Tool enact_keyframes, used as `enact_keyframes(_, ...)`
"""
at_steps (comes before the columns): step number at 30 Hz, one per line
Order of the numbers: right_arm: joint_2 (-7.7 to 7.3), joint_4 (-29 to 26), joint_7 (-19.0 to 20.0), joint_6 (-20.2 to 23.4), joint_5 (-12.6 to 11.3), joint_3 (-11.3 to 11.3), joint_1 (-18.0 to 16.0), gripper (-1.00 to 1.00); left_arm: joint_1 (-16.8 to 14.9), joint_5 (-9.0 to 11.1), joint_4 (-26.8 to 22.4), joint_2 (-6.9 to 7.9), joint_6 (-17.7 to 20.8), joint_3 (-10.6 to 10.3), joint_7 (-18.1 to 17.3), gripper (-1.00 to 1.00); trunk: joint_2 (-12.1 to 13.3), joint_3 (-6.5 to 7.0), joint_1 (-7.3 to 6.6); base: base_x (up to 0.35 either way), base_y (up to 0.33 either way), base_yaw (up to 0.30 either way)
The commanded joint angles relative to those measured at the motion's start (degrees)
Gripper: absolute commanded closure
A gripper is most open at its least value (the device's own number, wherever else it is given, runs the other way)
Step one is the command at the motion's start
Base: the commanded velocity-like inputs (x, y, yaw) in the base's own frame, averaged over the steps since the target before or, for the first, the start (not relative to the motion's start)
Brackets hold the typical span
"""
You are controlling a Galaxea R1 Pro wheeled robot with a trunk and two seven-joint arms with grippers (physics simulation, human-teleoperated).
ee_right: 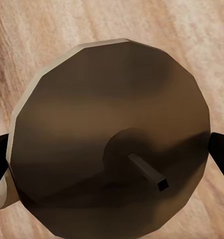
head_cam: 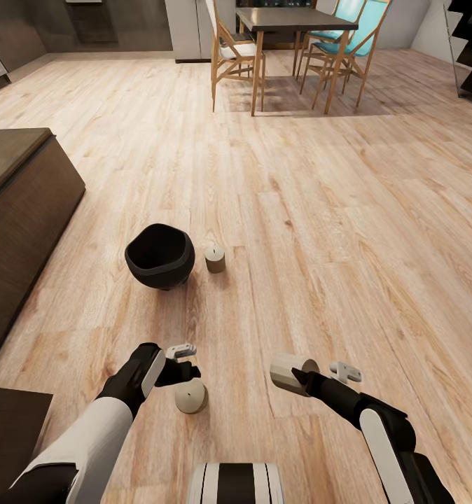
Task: Place each of the two pumpkins and all three candles from the living room inside a cabinet in the living room (use any cabinet), then make sure every cabinet is closed, and position the cauldron so it is next to a table in the living room.
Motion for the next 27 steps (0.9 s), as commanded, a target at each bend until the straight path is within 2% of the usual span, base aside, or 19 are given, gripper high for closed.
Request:
enact_keyframes(1, 0.04, -0.1, -0.2, 0.3, -0.5, -0.1, 0.0, 1.00, 0.0, 0.0, -0.1, -0.06, 0.2, 0.4, -0.2, -1.00, 0.0, -0.26, 0.02, 0.000, 0.000, 0.000)
enact_keyframes(7, 0.04, 0.0, -0.2, 0.2, -0.4, -0.1, 0.0, 1.00, 0.0, 0.0, 0.0, -0.04, -0.3, 0.4, -0.2, -1.00, -0.1, -1.59, 0.17, 0.000, 0.000, 0.000)
enact_keyframes(17, 0.04, -0.1, -0.3, 0.2, -0.4, 0.0, 0.0, 1.00, 0.0, -0.1, 0.1, -0.11, -1.2, 0.4, -0.1, -1.00, -0.1, -1.59, 0.17, 0.000, 0.000, 0.000)
enact_keyframes(21, 0.04, 0.0, -0.2, 0.2, -0.4, 0.0, 0.0, 1.00, 0.0, -0.2, 0.4, -0.20, -1.2, 0.4, -0.1, -1.00, -0.2, -2.48, 0.27, 0.000, 0.000, 0.000)
enact_keyframes(27, 0.04, 0.0, -0.2, 0.2, -0.3, 0.0, 0.0, 1.00, 0.0, -0.4, 0.6, -0.29, -0.8, 0.4, -0.1, -1.00, -0.2, -2.48, 0.27, 0.000, 0.000, 0.000)
